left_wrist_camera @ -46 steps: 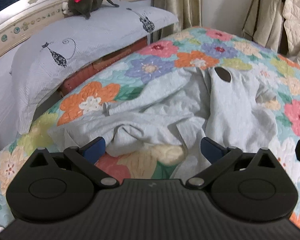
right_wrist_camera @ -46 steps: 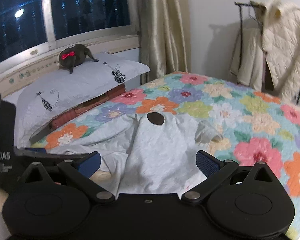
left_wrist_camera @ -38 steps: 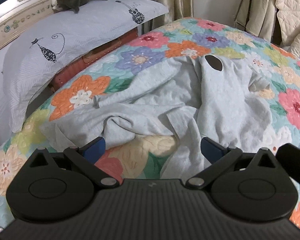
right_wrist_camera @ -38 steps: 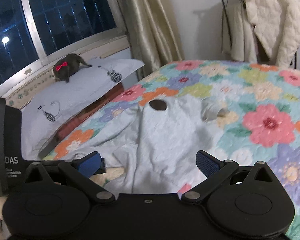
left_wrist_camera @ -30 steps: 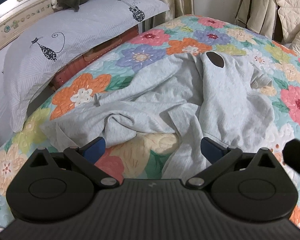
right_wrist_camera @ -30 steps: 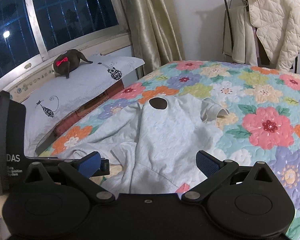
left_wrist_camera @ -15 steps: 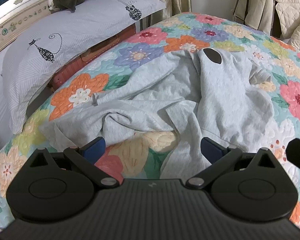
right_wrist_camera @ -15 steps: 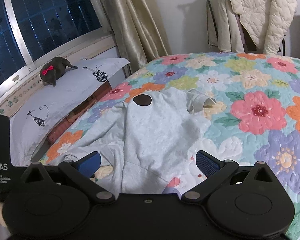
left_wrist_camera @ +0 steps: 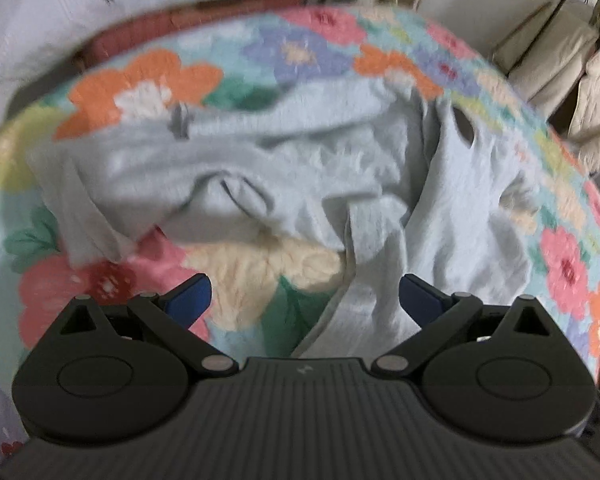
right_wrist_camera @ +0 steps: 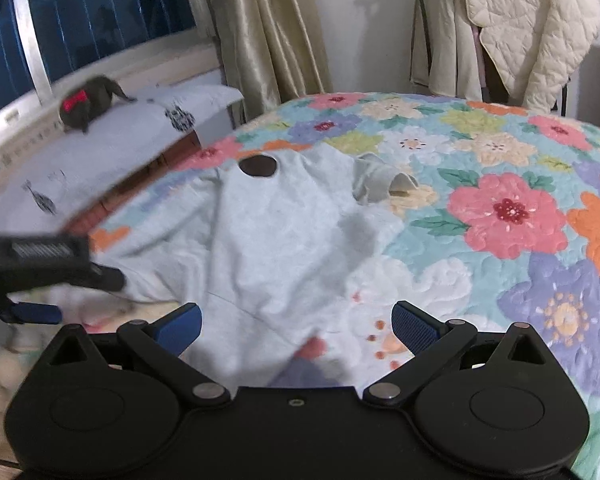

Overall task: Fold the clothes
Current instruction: 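Move both grippers over the crumpled grey T-shirt on the quilt, then grasp the T-shirt edge with the right gripper and lift it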

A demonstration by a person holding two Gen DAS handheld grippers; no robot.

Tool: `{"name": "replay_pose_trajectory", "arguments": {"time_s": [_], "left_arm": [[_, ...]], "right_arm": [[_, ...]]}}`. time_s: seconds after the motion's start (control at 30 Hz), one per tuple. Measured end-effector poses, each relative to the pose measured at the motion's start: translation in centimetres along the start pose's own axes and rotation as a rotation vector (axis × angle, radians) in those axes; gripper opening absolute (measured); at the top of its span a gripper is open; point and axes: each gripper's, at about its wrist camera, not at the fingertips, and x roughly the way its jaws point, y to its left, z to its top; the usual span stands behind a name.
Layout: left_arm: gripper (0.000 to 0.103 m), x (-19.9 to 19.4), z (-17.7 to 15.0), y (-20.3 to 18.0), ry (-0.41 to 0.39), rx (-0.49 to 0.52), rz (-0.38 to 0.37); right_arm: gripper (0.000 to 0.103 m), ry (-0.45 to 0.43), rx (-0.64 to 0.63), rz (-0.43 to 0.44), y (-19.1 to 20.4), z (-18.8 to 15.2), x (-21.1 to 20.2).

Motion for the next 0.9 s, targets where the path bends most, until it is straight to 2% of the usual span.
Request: {"name": "replay_pose_trajectory", "arguments": {"time_s": [0.13, 0.4, 0.43, 0.47, 0.5, 0.53, 0.57, 0.6, 0.67, 0.83, 0.9], "left_arm": [[0.101, 1.6, -0.2, -1.2, 0.032, 0.054, 0.059], [0.101, 1.6, 0.4, -1.0, 0.013, 0.020, 0.004], [0.101, 1.6, 0.5, -0.9, 0.011, 0.013, -0.003], [0.101, 1.6, 0.6, -0.7, 0.010, 0.007, -0.011], [0.101, 1.6, 0.7, -0.6, 0.008, 0.000, -0.018], [0.101, 1.6, 0.8, -0.5, 0.006, -0.007, -0.026], [0.101, 1.6, 0.9, -0.4, 0.004, -0.014, -0.033], [0.101, 1.6, 1.0, -0.3, 0.002, -0.020, -0.040], [0.101, 0.7, 1.0, -0.4, -0.042, -0.020, -0.073], [0.101, -2.1, 0.8, -1.5, -0.167, 0.035, -0.118], [0.101, -2.8, 0.5, -2.0, -0.192, 0.062, -0.128]], "right_arm": [[0.103, 0.063, 0.098, 0.044, -1.6, -0.2, 3.4], [0.100, 0.058, -0.038, 0.042, 0.5, -0.2, 6.0], [0.093, 0.057, -0.056, 0.041, 0.8, -0.2, 6.3], [0.074, 0.056, -0.075, 0.040, 1.1, -0.2, 6.7], [0.060, 0.054, -0.093, 0.040, 1.4, -0.2, 7.0], [0.025, 0.053, -0.112, 0.039, 1.7, -0.2, 7.3], [0.013, 0.052, -0.130, 0.038, 2.0, -0.2, 7.6], [0.012, 0.051, -0.149, 0.037, 2.3, -0.2, 7.9], [0.010, -0.016, -0.195, 0.016, 2.7, -0.5, 6.2], [0.009, -0.200, -0.260, -0.118, -1.7, 4.0, -0.8], [0.009, -0.260, -0.280, -0.206, -4.5, 5.9, -3.7]]}}
